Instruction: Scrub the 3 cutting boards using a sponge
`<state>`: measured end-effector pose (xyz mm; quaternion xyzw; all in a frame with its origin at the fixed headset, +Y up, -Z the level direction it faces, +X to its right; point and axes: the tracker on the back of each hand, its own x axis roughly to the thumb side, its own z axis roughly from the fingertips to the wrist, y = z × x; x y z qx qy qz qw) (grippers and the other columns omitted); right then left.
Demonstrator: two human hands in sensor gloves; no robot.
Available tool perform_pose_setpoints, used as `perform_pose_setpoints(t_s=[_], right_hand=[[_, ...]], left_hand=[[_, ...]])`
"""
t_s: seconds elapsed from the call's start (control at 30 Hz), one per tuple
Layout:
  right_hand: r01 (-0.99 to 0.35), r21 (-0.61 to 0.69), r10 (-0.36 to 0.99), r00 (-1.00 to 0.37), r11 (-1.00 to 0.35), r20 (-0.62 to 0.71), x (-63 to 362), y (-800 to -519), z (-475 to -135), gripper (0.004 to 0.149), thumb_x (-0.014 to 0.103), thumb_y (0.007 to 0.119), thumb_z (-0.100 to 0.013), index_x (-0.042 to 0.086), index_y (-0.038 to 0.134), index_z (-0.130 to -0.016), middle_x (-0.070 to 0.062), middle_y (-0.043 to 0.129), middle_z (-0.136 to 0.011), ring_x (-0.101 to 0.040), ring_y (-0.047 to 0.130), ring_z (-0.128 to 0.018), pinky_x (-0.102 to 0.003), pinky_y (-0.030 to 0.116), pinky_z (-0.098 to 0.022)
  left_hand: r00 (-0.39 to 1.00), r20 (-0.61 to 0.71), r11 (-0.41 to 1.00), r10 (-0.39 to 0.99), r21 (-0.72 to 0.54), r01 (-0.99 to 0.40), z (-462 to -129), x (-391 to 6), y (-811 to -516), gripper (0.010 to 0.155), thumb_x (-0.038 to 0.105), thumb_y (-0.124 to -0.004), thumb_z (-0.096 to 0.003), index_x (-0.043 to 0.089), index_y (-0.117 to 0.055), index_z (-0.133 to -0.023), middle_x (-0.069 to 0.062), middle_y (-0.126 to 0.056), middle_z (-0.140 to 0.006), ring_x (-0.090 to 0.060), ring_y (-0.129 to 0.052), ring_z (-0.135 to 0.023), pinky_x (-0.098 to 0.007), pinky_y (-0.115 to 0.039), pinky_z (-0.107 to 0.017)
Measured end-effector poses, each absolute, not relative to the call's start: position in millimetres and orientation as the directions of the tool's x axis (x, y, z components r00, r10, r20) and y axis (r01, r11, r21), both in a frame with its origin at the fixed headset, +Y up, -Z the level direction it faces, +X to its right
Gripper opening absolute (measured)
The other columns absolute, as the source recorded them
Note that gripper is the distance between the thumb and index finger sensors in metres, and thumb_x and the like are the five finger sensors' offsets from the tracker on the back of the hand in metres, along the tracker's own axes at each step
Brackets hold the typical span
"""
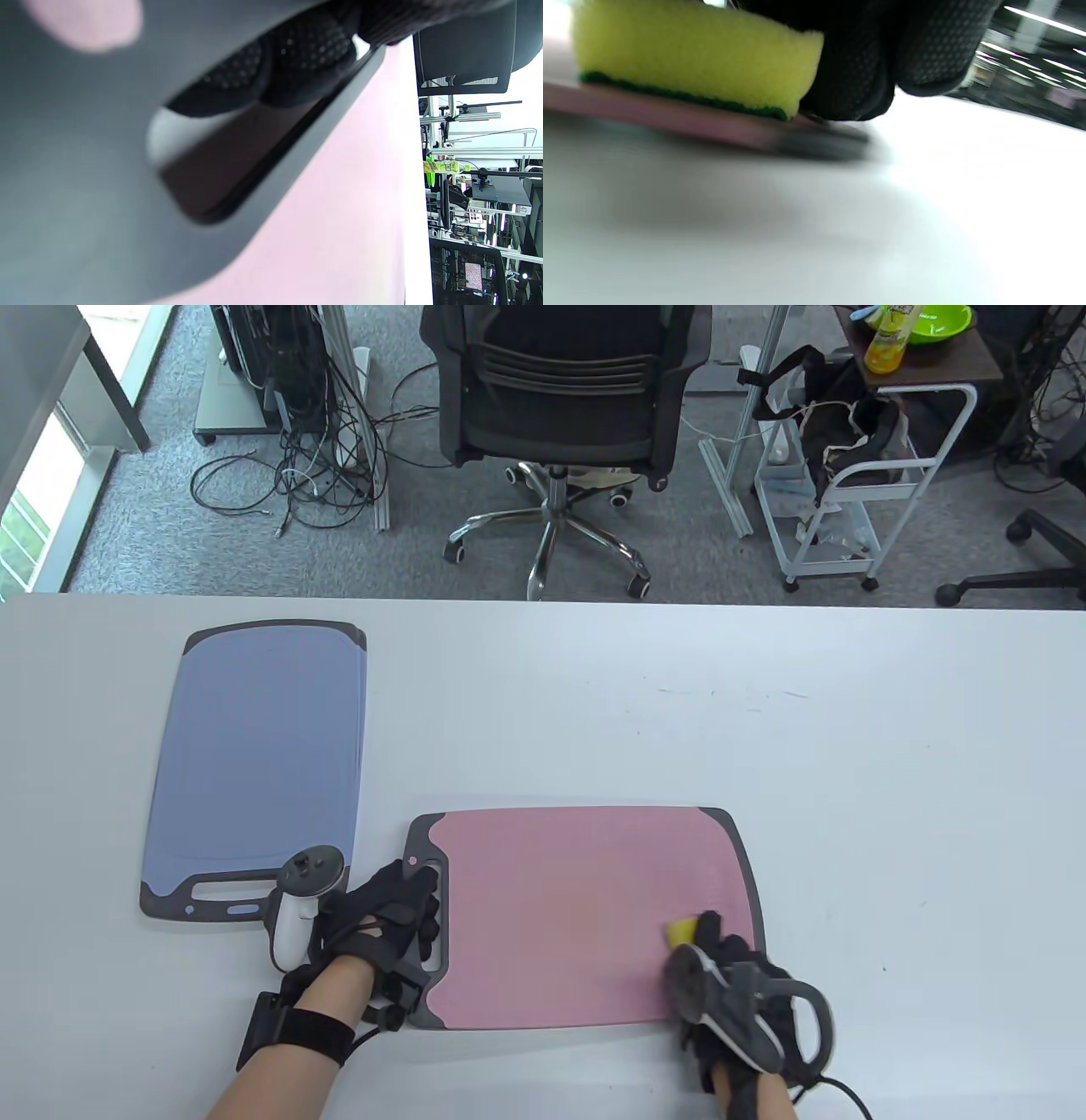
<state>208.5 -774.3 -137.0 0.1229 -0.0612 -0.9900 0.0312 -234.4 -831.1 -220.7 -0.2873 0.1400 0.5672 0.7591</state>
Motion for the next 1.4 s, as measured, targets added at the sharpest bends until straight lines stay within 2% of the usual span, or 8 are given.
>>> perform_pose_setpoints(t_s=[0.17, 0.47, 0.63, 0.83, 1.0, 1.1, 1.2, 1.4], right_hand=[[-0.082, 0.090, 0.049, -0.947, -0.993, -0.319, 215.3, -776.5, -137.4, 0.070, 0.051, 0.073, -0.049, 0.006, 0.064, -0.102, -0.017, 0.084, -0.075, -0.028, 0.091, -0.054, -0.050, 0.077, -0.048], [0.063, 0.030, -0.041, -0.873, -0.998, 0.486, -11.3, -757.6, -134.2, 0.071, 0.057, 0.068, -0.049, 0.013, 0.061, -0.104, -0.010, 0.083, -0.077, -0.022, 0.091, -0.057, -0.045, 0.079, -0.050], [0.091, -0.032, -0.092, -0.807, -0.995, 0.583, -53.3, -757.3, -119.9, 0.071, 0.058, 0.067, -0.048, 0.015, 0.061, -0.104, -0.007, 0.083, -0.077, -0.020, 0.091, -0.057, -0.044, 0.079, -0.050], [0.173, 0.039, -0.159, -0.959, -0.984, 0.235, 78.7, -765.0, -136.4, 0.069, 0.056, 0.068, -0.048, 0.017, 0.059, -0.105, -0.009, 0.083, -0.080, -0.023, 0.091, -0.058, -0.046, 0.078, -0.050], [-0.019, 0.154, -0.031, -0.949, -0.988, -0.313, 227.2, -775.4, -126.6, 0.069, 0.054, 0.070, -0.049, 0.013, 0.060, -0.105, -0.013, 0.083, -0.078, -0.027, 0.091, -0.056, -0.048, 0.077, -0.049], [-0.165, 0.109, 0.114, -0.922, -0.980, -0.371, 227.9, -777.8, -126.8, 0.071, 0.050, 0.074, -0.050, 0.005, 0.062, -0.103, -0.018, 0.083, -0.076, -0.030, 0.090, -0.055, -0.051, 0.075, -0.048], [0.142, 0.098, -0.155, -0.978, -0.985, -0.137, 178.8, -770.8, -136.8, 0.071, 0.056, 0.069, -0.049, 0.011, 0.062, -0.103, -0.010, 0.084, -0.077, -0.022, 0.092, -0.056, -0.045, 0.079, -0.049], [0.047, 0.018, -0.034, -0.889, -0.999, 0.456, 6.2, -761.1, -126.8, 0.072, 0.057, 0.070, -0.048, 0.012, 0.062, -0.103, -0.011, 0.083, -0.076, -0.023, 0.091, -0.056, -0.046, 0.078, -0.049]], left_hand=[[0.324, -0.536, 0.204, 0.779, -0.273, -0.940, -221.0, -234.9, -831.3, 0.051, 0.056, -0.071, -0.0592, 0.019, -0.069, -0.095, 0.010, -0.092, -0.068, 0.001, -0.104, -0.042, -0.024, -0.101, -0.032], [0.333, -0.531, 0.217, 0.779, -0.270, -0.938, -220.8, -234.9, -831.4, 0.051, 0.056, -0.071, -0.0591, 0.019, -0.069, -0.095, 0.010, -0.092, -0.068, 0.001, -0.104, -0.042, -0.023, -0.100, -0.032], [0.313, -0.538, 0.181, 0.783, -0.284, -0.942, -221.6, -235.9, -832.5, 0.052, 0.056, -0.071, -0.0593, 0.019, -0.068, -0.095, 0.009, -0.092, -0.070, -0.001, -0.104, -0.044, -0.025, -0.100, -0.034], [0.316, -0.538, 0.186, 0.781, -0.282, -0.941, -221.3, -234.9, -832.3, 0.051, 0.056, -0.071, -0.0593, 0.019, -0.068, -0.095, 0.009, -0.092, -0.070, -0.001, -0.104, -0.043, -0.025, -0.100, -0.033], [0.325, -0.535, 0.201, 0.780, -0.278, -0.939, -221.5, -234.7, -832.5, 0.052, 0.056, -0.071, -0.0590, 0.019, -0.069, -0.095, 0.009, -0.092, -0.069, 0.000, -0.104, -0.043, -0.024, -0.100, -0.033], [0.330, -0.533, 0.209, 0.779, -0.276, -0.938, -221.5, -234.6, -832.5, 0.052, 0.056, -0.071, -0.0591, 0.019, -0.069, -0.095, 0.010, -0.092, -0.069, 0.000, -0.104, -0.042, -0.024, -0.100, -0.032], [0.327, -0.535, 0.203, 0.779, -0.277, -0.939, -221.4, -234.7, -832.2, 0.051, 0.056, -0.071, -0.0593, 0.019, -0.069, -0.095, 0.010, -0.092, -0.069, 0.000, -0.104, -0.042, -0.024, -0.100, -0.032], [0.324, -0.536, 0.198, 0.779, -0.280, -0.939, -221.3, -235.0, -831.8, 0.052, 0.056, -0.071, -0.0591, 0.019, -0.069, -0.095, 0.009, -0.092, -0.069, 0.000, -0.104, -0.043, -0.024, -0.101, -0.033]])
